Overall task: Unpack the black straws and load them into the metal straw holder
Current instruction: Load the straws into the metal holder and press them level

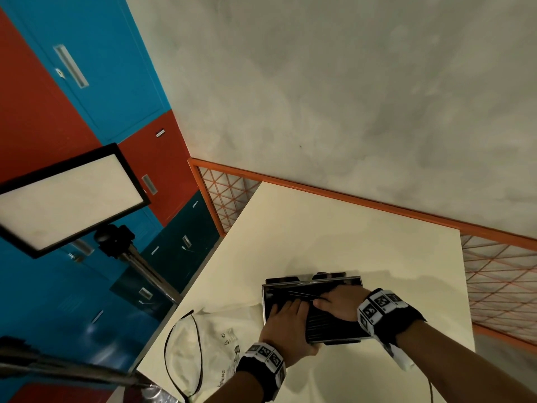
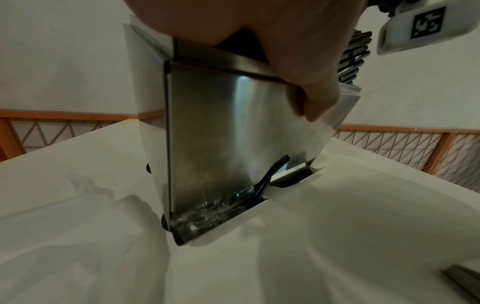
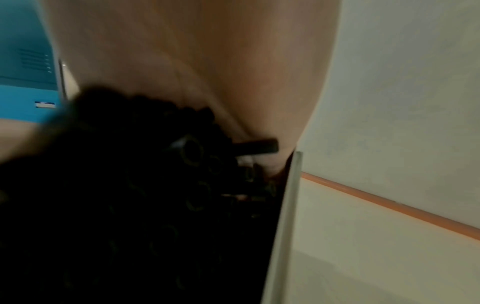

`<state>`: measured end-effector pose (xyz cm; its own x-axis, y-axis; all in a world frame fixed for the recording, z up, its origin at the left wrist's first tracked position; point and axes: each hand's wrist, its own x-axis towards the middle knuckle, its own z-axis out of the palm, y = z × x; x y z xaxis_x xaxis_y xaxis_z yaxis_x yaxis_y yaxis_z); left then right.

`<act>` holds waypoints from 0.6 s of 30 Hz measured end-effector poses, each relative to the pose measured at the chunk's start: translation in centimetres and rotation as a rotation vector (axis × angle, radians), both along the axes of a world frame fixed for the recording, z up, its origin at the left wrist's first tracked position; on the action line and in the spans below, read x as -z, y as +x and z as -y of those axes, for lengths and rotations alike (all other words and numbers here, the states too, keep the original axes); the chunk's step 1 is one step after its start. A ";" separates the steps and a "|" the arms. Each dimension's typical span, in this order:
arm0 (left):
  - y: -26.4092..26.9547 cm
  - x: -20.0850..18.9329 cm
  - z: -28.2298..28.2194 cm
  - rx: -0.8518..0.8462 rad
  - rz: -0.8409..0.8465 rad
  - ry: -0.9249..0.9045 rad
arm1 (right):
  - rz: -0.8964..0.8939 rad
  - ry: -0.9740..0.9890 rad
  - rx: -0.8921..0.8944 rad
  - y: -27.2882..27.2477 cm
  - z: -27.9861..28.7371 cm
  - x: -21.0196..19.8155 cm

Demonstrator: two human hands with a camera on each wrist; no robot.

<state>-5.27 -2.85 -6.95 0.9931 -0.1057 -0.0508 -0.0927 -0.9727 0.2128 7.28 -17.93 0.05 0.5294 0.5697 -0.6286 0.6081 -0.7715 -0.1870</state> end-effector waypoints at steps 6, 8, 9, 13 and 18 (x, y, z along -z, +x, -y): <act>-0.2 -0.2 0.1 0.001 -0.086 -0.068 | -0.001 0.036 -0.010 -0.1 -1.1 0.5; -0.4 0.0 0.2 -0.006 -0.096 -0.077 | -0.041 0.050 -0.017 0.1 -1.0 0.7; -0.4 0.1 0.2 -0.008 -0.096 -0.078 | -0.060 0.058 -0.018 0.2 -0.9 0.8; -0.4 0.1 0.2 -0.008 -0.091 -0.070 | -0.064 0.067 -0.042 0.4 -0.4 1.0; -0.7 0.3 0.4 -0.013 -0.097 -0.060 | -0.035 0.107 -0.076 -0.1 -0.1 0.9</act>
